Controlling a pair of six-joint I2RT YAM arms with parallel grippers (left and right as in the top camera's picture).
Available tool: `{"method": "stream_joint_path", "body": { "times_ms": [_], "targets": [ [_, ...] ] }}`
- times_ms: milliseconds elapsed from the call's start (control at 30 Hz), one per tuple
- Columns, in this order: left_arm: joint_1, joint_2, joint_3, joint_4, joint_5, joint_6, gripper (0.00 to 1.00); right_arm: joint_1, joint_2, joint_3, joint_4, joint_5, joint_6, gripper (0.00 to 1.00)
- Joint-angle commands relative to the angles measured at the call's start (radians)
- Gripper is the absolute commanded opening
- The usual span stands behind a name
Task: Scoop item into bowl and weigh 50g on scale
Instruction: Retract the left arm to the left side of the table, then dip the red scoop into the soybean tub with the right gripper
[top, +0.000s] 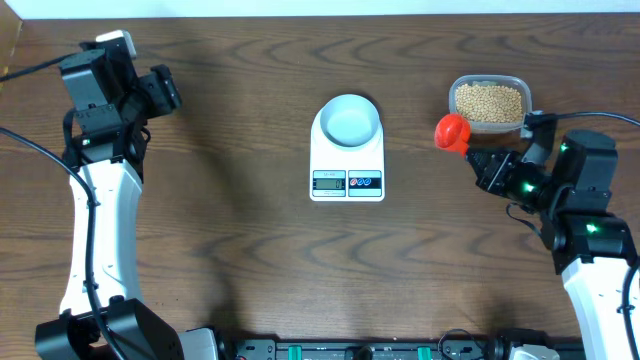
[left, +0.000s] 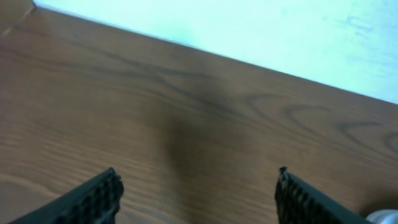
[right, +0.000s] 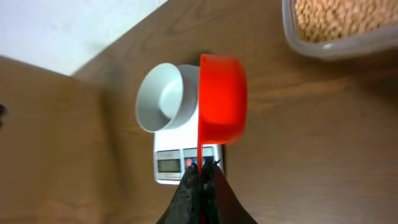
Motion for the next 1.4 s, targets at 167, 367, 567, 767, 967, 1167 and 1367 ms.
{"method": "stream_joint_path", "body": {
  "times_ms": [167, 367, 567, 767, 967, 1167, 1367],
  "targets": [
    [0.003, 0.003, 0.013, -0.207, 0.001, -0.034, 0.88, 0.009, 0.001, 0.025, -0.026, 0.361, -0.226, 0.01],
    [0.002, 0.002, 0.013, -0.389, 0.266, 0.133, 0.89, 0.009, 0.072, 0.116, -0.079, 0.434, -0.287, 0.01],
    [-0.018, -0.014, 0.013, -0.542, 0.365, 0.260, 0.89, 0.009, 0.246, 0.298, -0.162, 0.434, -0.357, 0.01],
    [-0.103, -0.033, 0.013, -0.573, 0.600, 0.386, 0.89, 0.008, 0.406, 0.406, -0.181, 0.550, -0.423, 0.01],
    [-0.152, -0.032, 0.013, -0.543, 0.599, 0.386, 0.89, 0.009, 0.523, 0.424, -0.126, 0.565, -0.494, 0.01],
    [-0.152, -0.032, 0.013, -0.544, 0.598, 0.386, 0.90, 0.009, 0.583, 0.424, -0.027, 0.591, -0.544, 0.01],
    [-0.152, -0.032, 0.013, -0.542, 0.591, 0.386, 0.90, 0.009, 0.669, 0.424, -0.029, 0.570, -0.543, 0.01]
  ]
}}
